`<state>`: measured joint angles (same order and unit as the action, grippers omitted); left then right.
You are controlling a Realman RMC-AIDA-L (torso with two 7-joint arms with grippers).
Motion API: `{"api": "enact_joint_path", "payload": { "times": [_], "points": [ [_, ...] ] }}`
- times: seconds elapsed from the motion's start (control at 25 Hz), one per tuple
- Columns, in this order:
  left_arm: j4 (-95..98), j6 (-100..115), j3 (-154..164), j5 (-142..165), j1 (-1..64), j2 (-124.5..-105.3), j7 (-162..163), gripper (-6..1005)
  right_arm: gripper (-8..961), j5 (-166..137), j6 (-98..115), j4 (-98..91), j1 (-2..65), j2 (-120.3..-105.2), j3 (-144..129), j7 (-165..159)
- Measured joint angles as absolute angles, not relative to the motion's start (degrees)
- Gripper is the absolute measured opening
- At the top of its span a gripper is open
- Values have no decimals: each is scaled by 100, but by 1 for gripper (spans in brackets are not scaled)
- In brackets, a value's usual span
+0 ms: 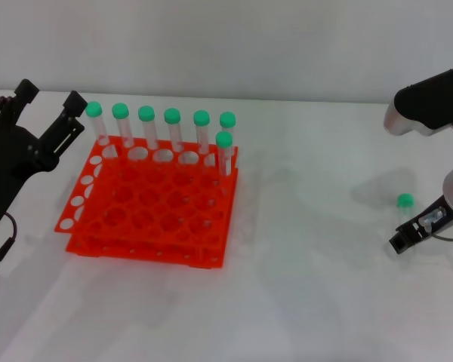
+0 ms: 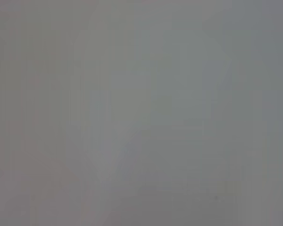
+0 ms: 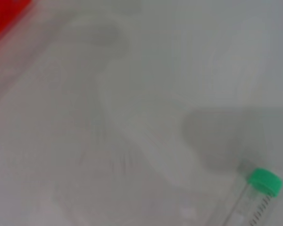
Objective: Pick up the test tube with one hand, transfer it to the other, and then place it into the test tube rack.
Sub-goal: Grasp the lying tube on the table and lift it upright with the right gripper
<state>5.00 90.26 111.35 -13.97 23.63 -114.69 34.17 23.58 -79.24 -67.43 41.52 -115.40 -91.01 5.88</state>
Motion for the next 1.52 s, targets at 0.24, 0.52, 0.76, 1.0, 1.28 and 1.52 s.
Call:
{"api": "enact_joint_path", "payload": {
  "times": [0.24, 0.52, 0.76, 1.0, 1.28, 1.52],
  "points": [
    [501, 8993, 11135, -1397, 2367, -11472, 3419, 890, 472, 2235, -7895, -6440, 4247, -11540, -9105, 641],
    [501, 8949, 11135, -1397, 2390, -11476, 3419, 890, 407, 2236, -7872, -6053, 4468, -11540, -9106, 726],
    [501, 8946, 11135, -1397, 2392, -11484, 3419, 890, 351, 2223, -7883, -5925, 4553, -11523, -8964, 850],
    [501, 8947, 11135, -1397, 2390, -11491, 3419, 890, 295, 2222, -7908, -5840, 4589, -11521, -8932, 954],
    [501, 8947, 11135, -1397, 2390, -11496, 3441, 890, 191, 2218, -7936, -5815, 4599, -11523, -8893, 1026],
    [501, 8919, 11136, -1060, 2510, -11348, 4003, 889, 199, 2269, -7930, -6812, 4253, -11540, -8493, 1268]
  ]
}}
